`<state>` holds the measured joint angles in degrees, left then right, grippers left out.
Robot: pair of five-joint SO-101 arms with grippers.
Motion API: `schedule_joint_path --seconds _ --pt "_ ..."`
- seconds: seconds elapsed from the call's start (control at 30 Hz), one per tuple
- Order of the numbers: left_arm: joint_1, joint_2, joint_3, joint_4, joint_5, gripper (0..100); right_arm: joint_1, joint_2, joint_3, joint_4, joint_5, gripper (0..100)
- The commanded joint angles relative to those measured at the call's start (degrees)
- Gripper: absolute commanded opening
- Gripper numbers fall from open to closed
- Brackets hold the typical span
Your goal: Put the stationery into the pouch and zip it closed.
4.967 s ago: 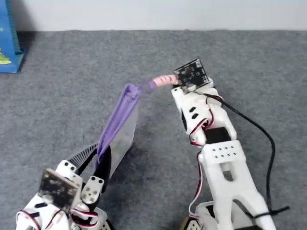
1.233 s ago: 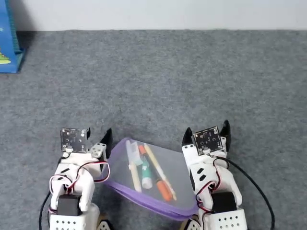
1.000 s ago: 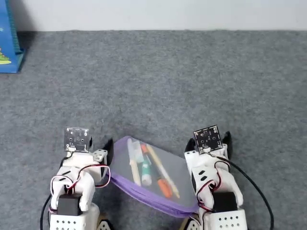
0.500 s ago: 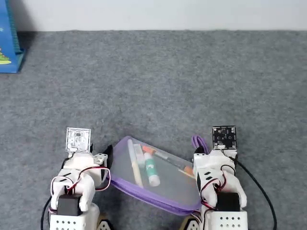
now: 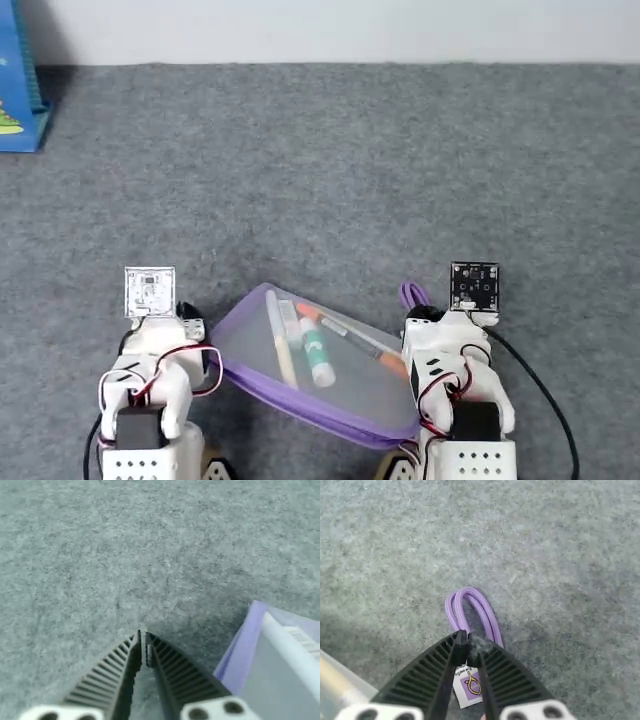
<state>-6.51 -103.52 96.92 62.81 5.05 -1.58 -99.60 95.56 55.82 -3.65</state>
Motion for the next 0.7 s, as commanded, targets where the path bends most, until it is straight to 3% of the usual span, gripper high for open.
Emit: schedule_joint_path --seconds 0.0,0.13,0.4,0.67 --pt "-1.41 -0.62 -0.48 -0.53 -0.79 1 1.63 -0.31 1.14 0.48 -0.18 1.0" --pt "-1.41 -0.62 -0.48 -0.53 -0.79 1 5.41 -0.75 1.14 0.22 -0.18 1.4" --pt "-1.58 -0.53 -0.48 -0.53 -0.79 1 5.76 -0.22 1.14 0.66 -0.18 1.1" --pt "-1.58 -0.53 -0.48 -0.53 -0.79 1 5.76 -0.84 1.05 14.81 -0.18 1.5"
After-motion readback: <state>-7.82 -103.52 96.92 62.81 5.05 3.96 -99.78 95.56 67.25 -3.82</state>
